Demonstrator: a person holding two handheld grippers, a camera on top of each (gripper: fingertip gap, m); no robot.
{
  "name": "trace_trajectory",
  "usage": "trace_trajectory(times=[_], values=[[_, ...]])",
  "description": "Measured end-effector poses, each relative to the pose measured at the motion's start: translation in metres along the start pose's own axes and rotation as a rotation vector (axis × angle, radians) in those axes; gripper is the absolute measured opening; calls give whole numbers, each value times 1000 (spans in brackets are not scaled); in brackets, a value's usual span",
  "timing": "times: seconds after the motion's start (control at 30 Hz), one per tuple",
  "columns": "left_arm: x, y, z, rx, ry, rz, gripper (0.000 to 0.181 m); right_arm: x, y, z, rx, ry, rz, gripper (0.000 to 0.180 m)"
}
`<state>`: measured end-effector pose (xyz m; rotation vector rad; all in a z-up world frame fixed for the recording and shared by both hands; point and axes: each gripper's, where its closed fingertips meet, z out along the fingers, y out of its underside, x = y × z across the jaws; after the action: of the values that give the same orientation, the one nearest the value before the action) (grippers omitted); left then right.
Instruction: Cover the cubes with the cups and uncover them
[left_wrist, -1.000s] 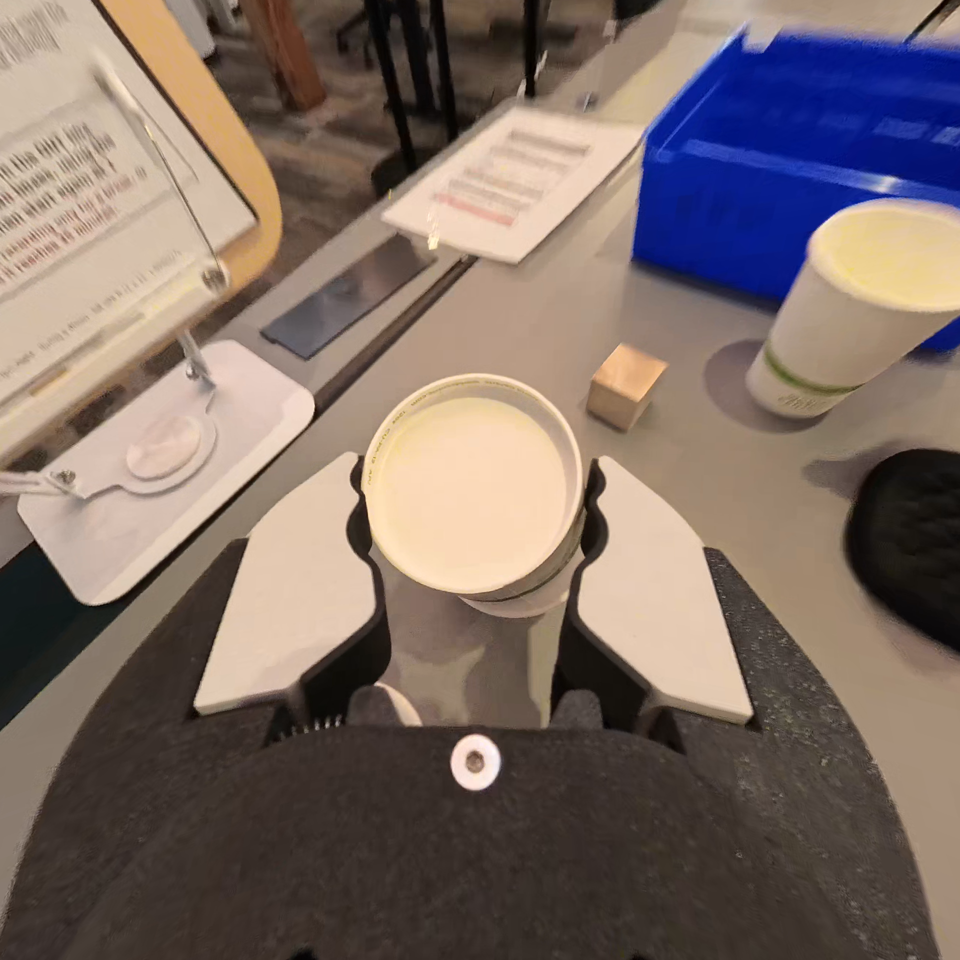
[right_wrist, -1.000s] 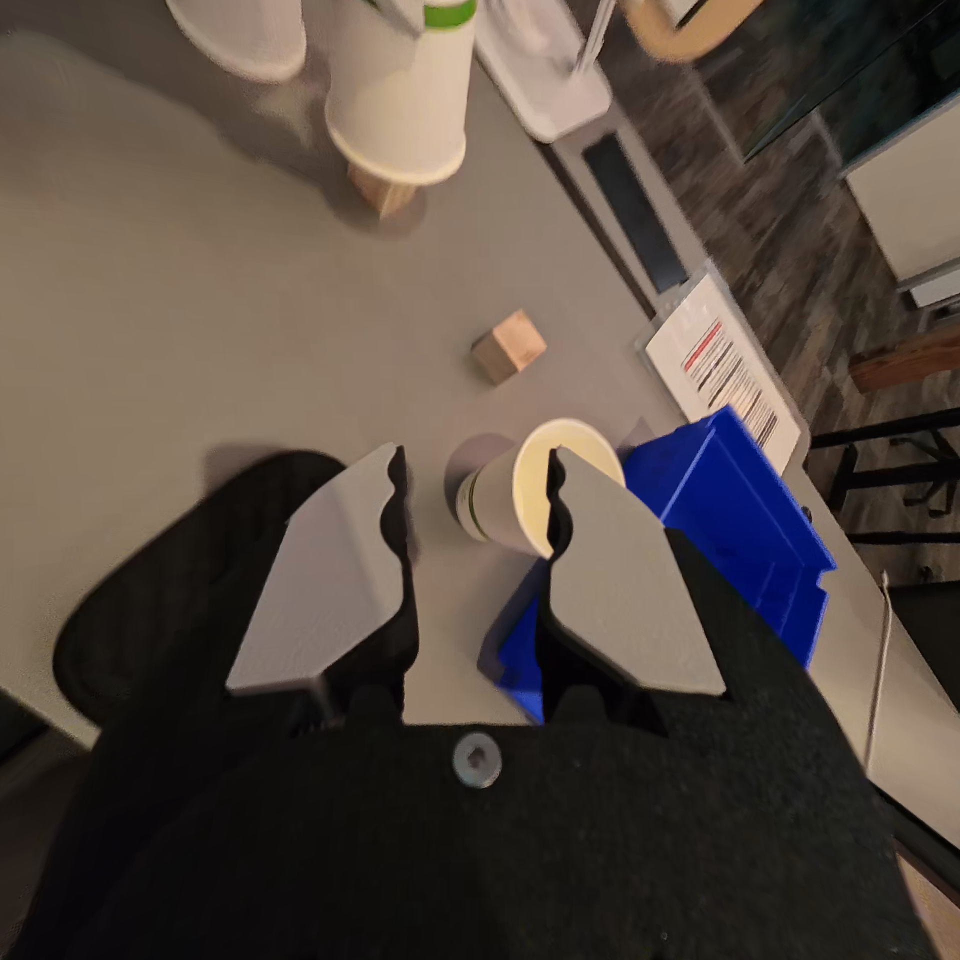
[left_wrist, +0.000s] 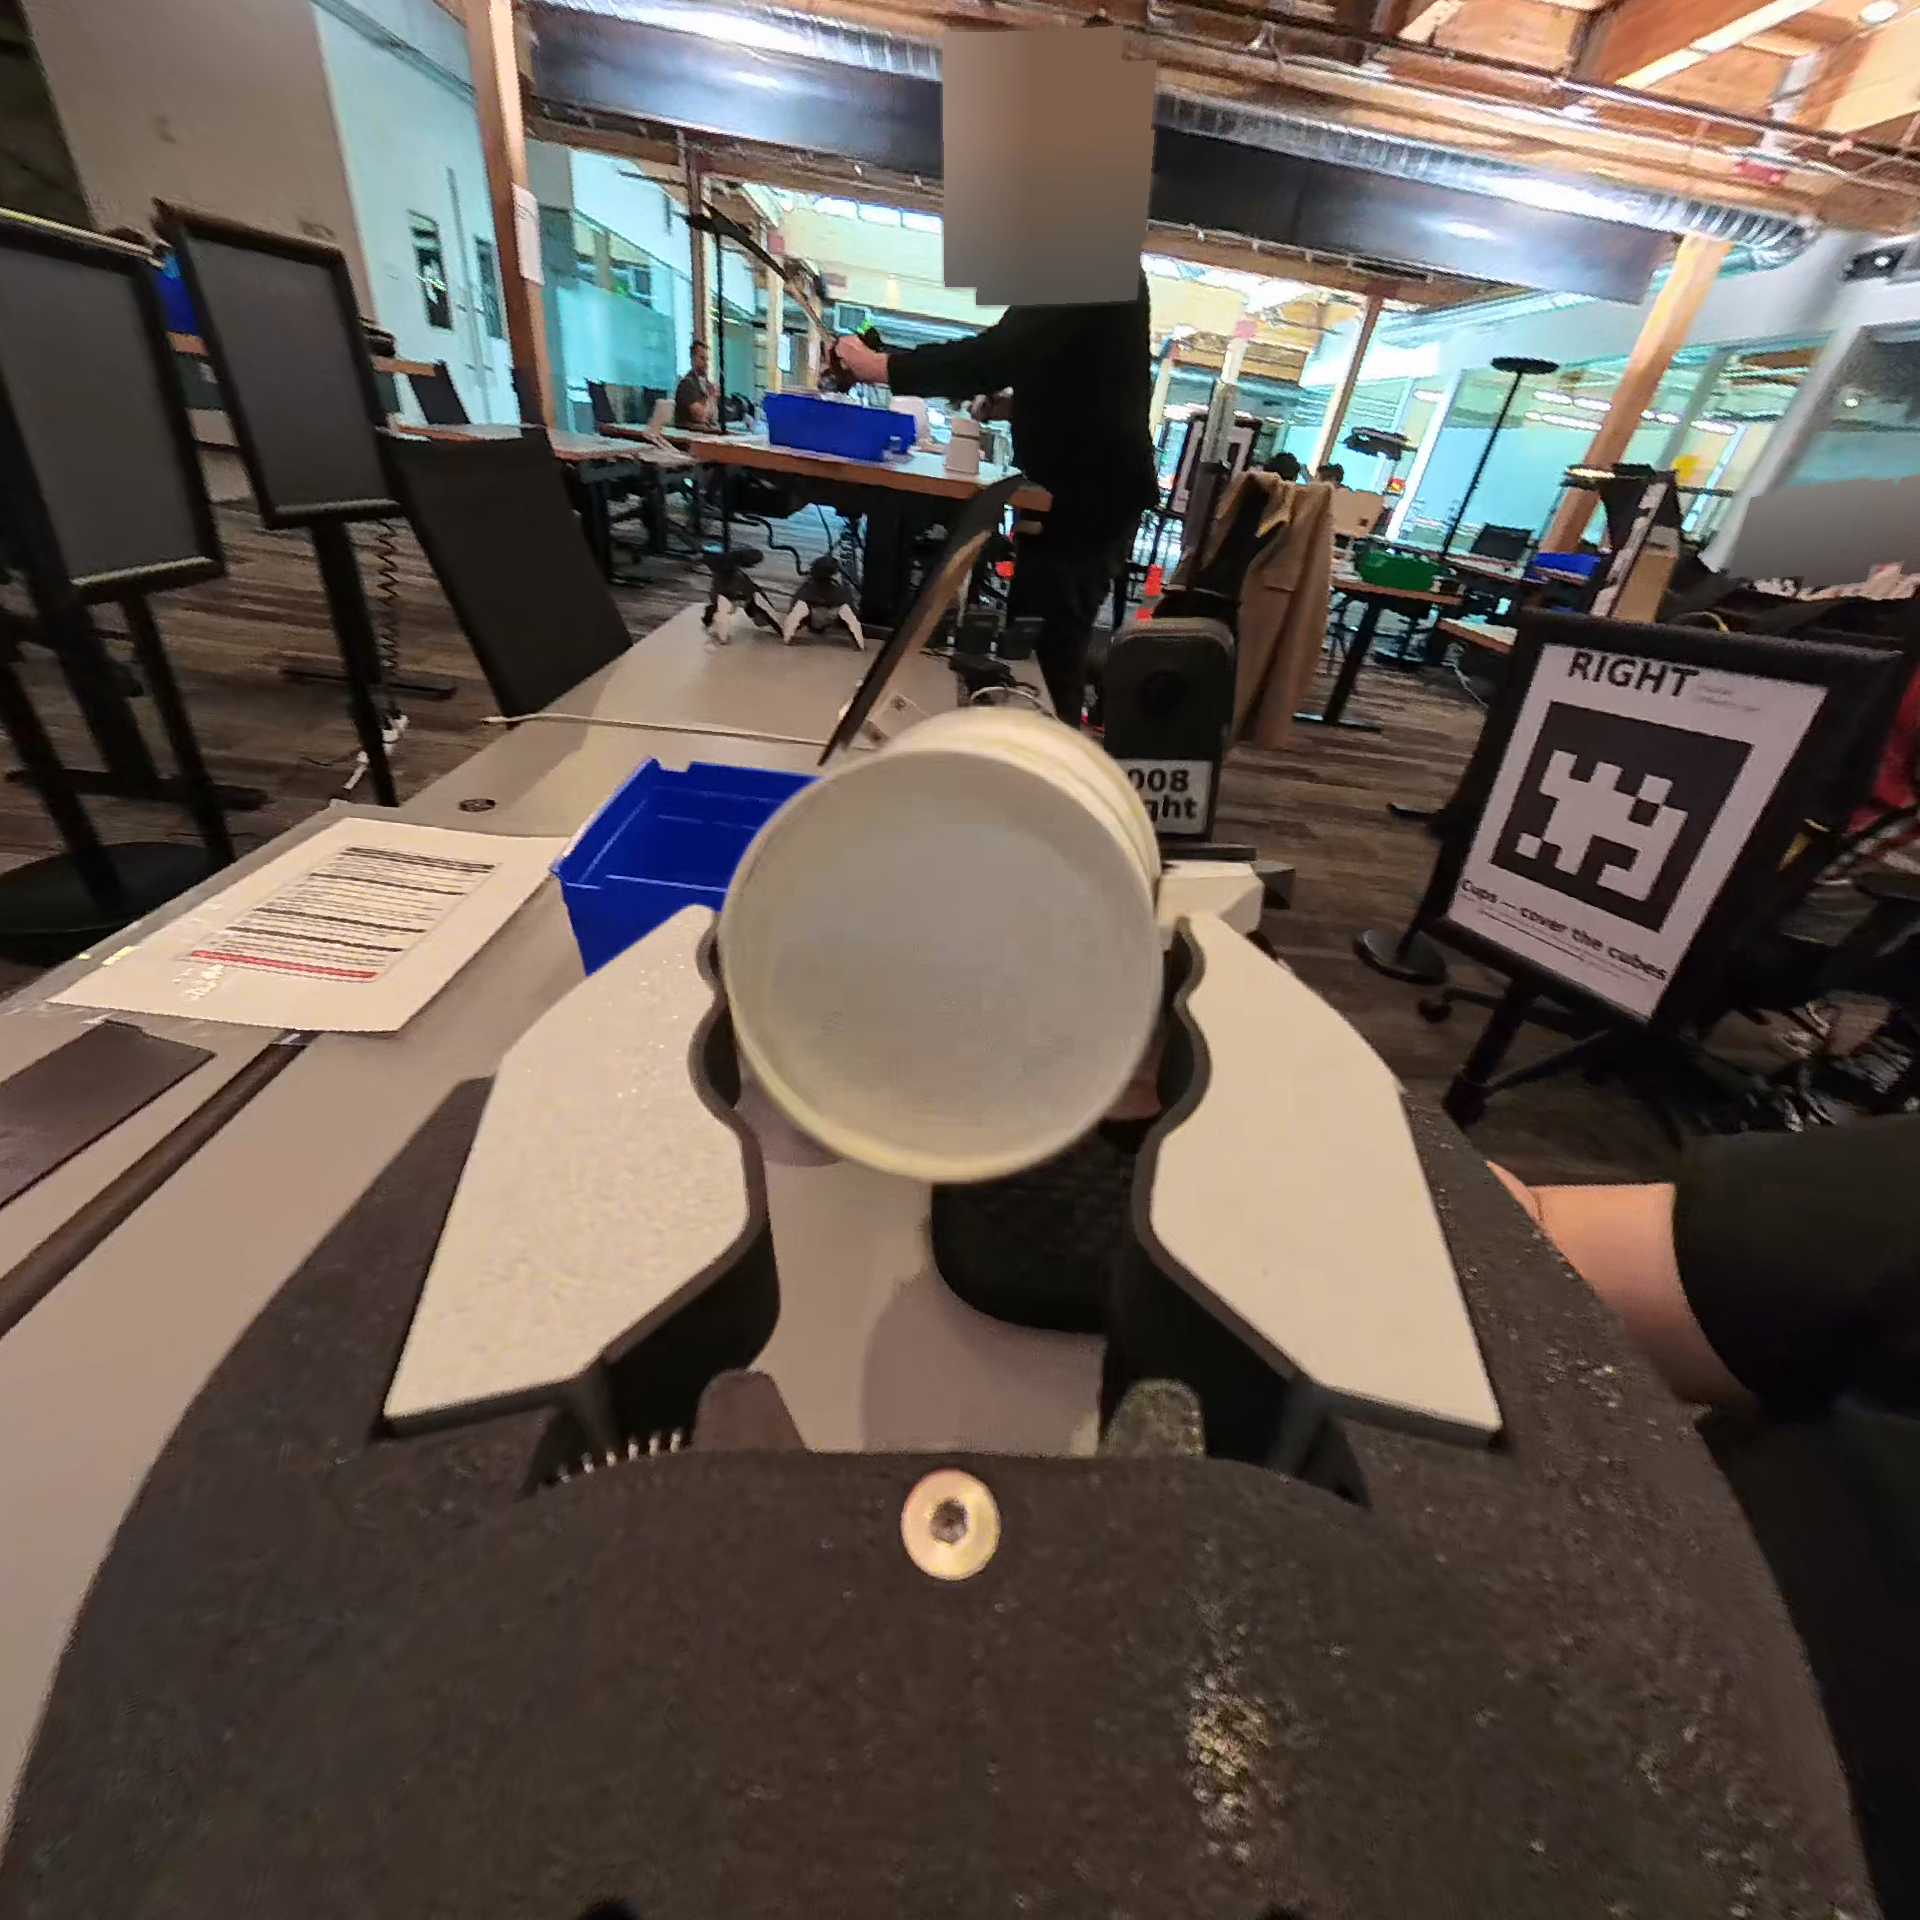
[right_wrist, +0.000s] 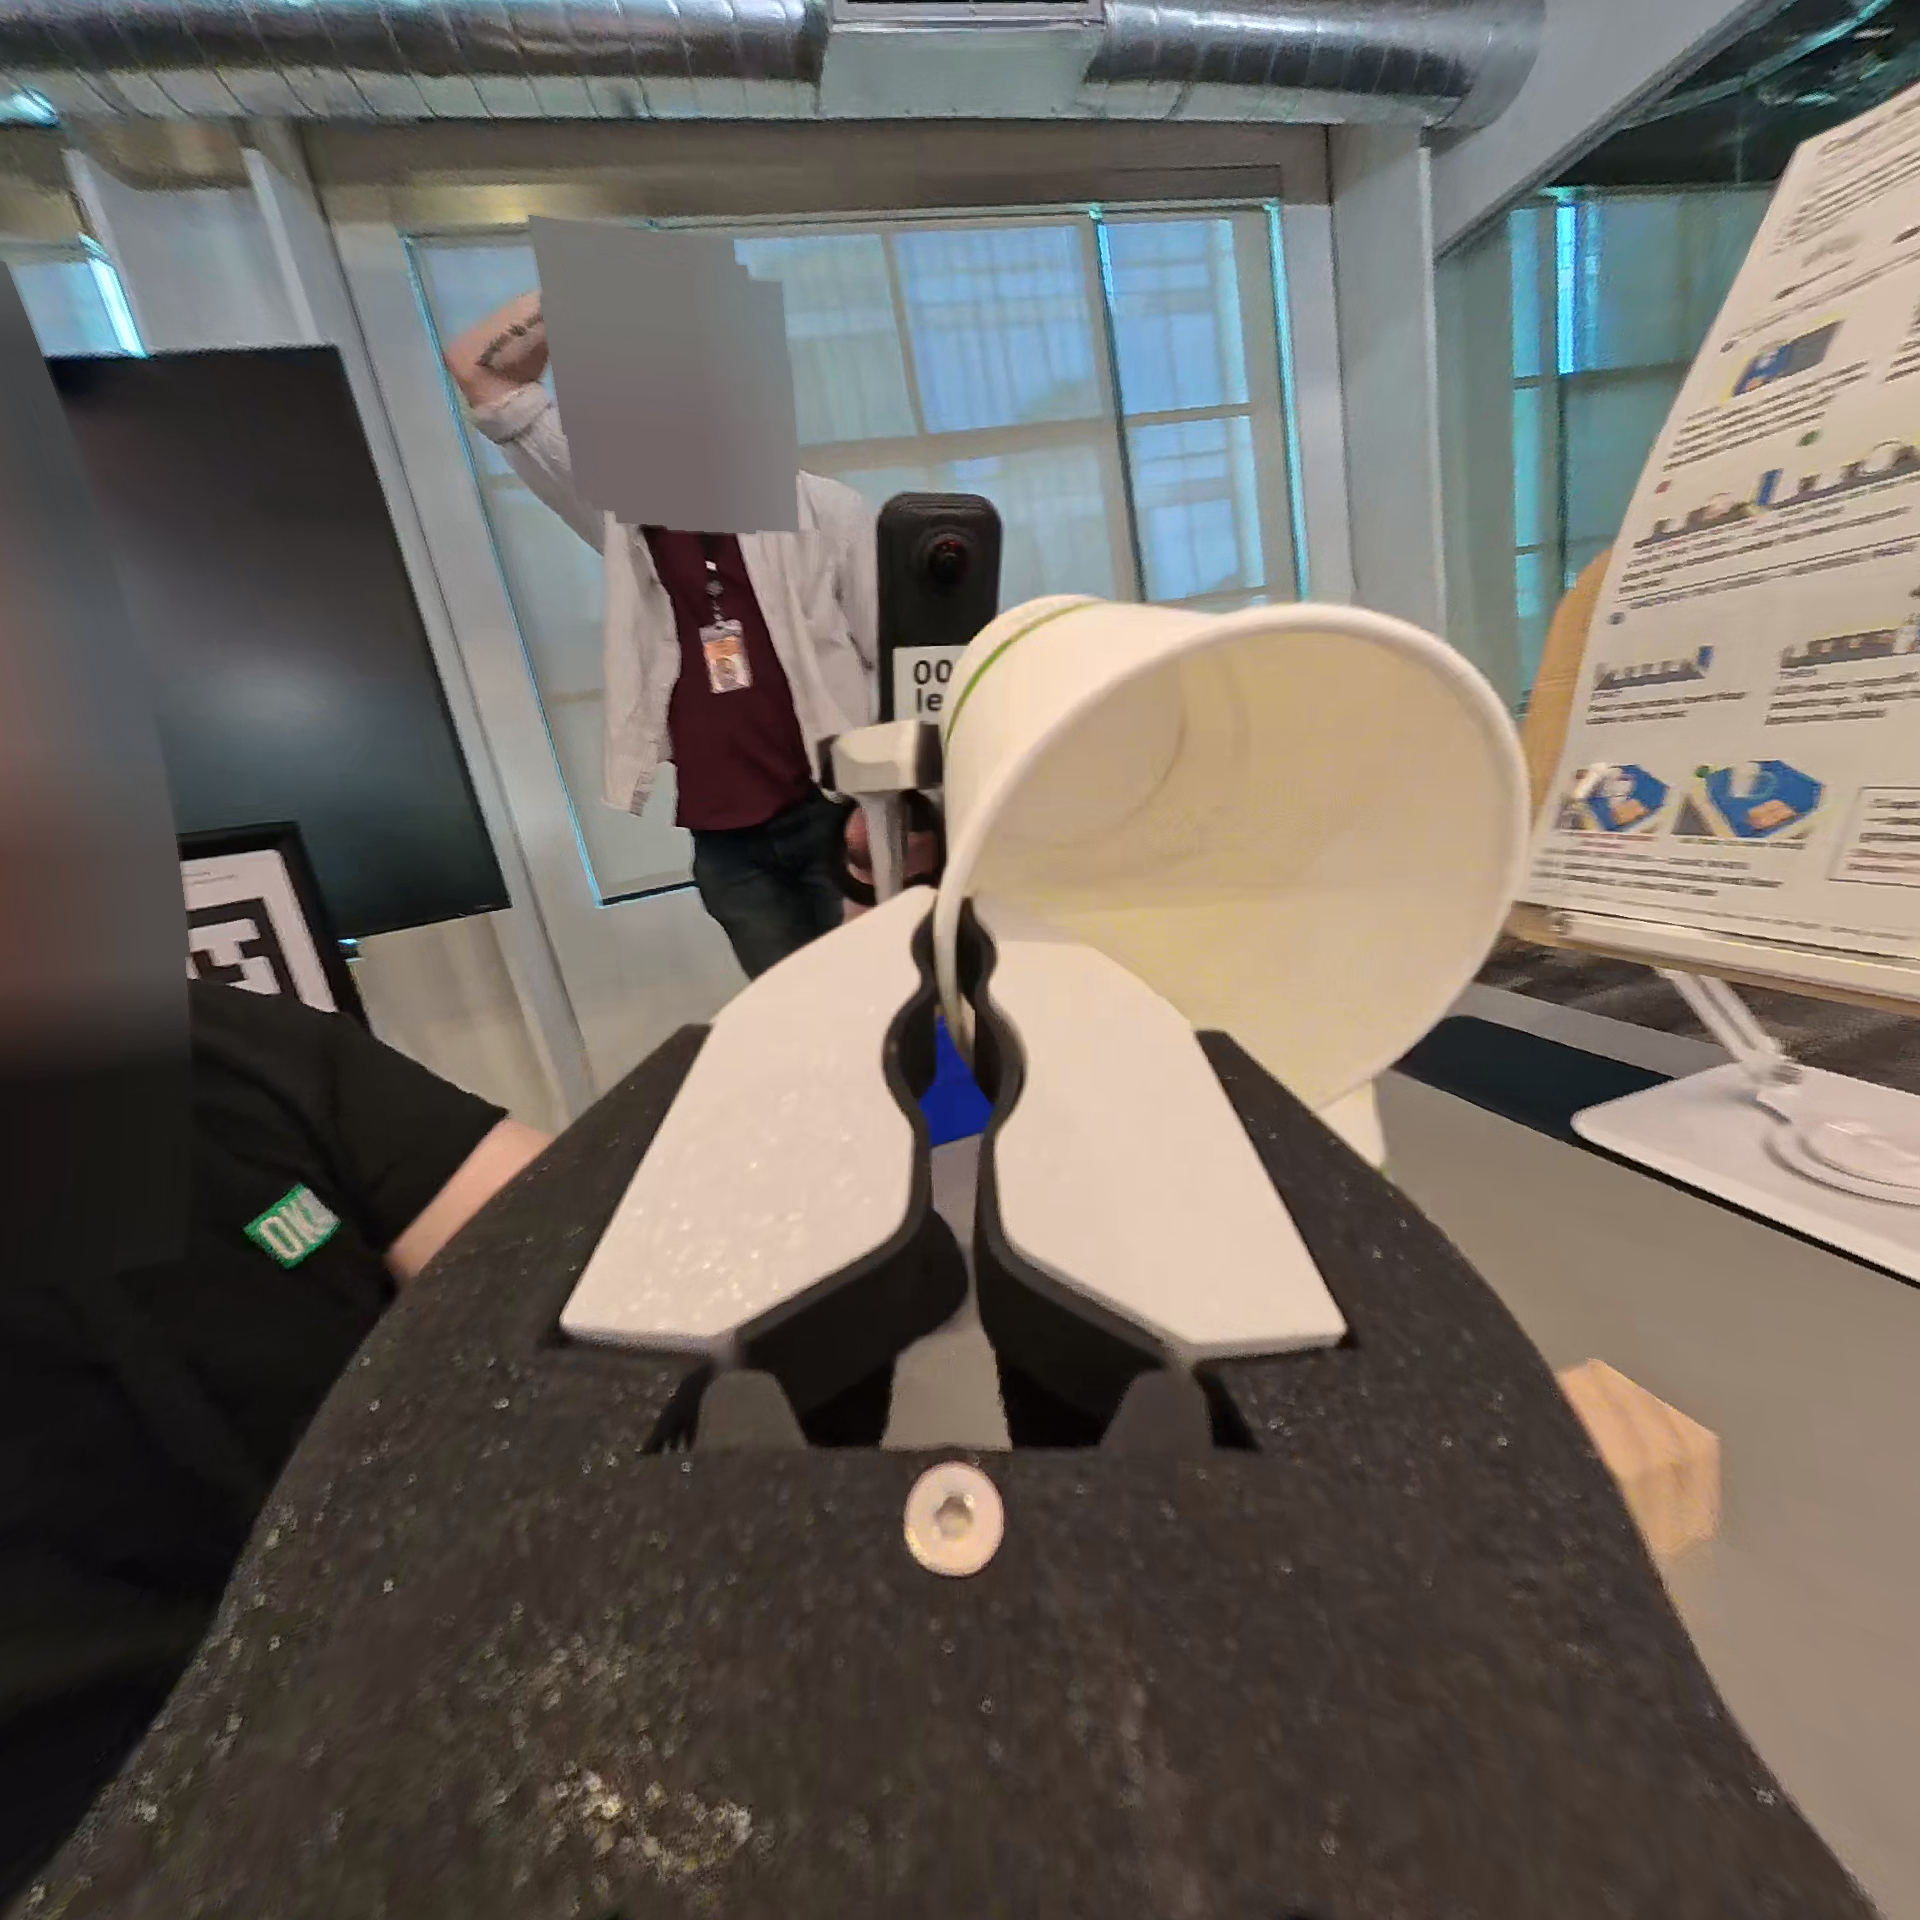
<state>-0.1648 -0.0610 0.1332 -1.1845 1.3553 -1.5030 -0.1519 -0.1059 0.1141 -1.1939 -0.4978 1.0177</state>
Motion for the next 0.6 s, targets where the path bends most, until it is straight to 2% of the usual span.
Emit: trace_trajectory(times=[0.07,0.13,0.27,0.43,0.6], values=[[-1,-1,-1,5,-6,-5,87,0,-1,-7,-23,17,-22,0],[-2,-2,-4,8,-12,2,87,0,-7,-16,-58,55,-56,0],[-10,0,-15,-22,-67,39,89,14,-38,-46,-256,266,-209,0],[-17,-3,-26,-26,-107,53,84,61,-70,-115,-860,632,-351,0],[-26,5,-28,-81,-171,87,83,89,-56,-165,-1350,733,-212,1]])
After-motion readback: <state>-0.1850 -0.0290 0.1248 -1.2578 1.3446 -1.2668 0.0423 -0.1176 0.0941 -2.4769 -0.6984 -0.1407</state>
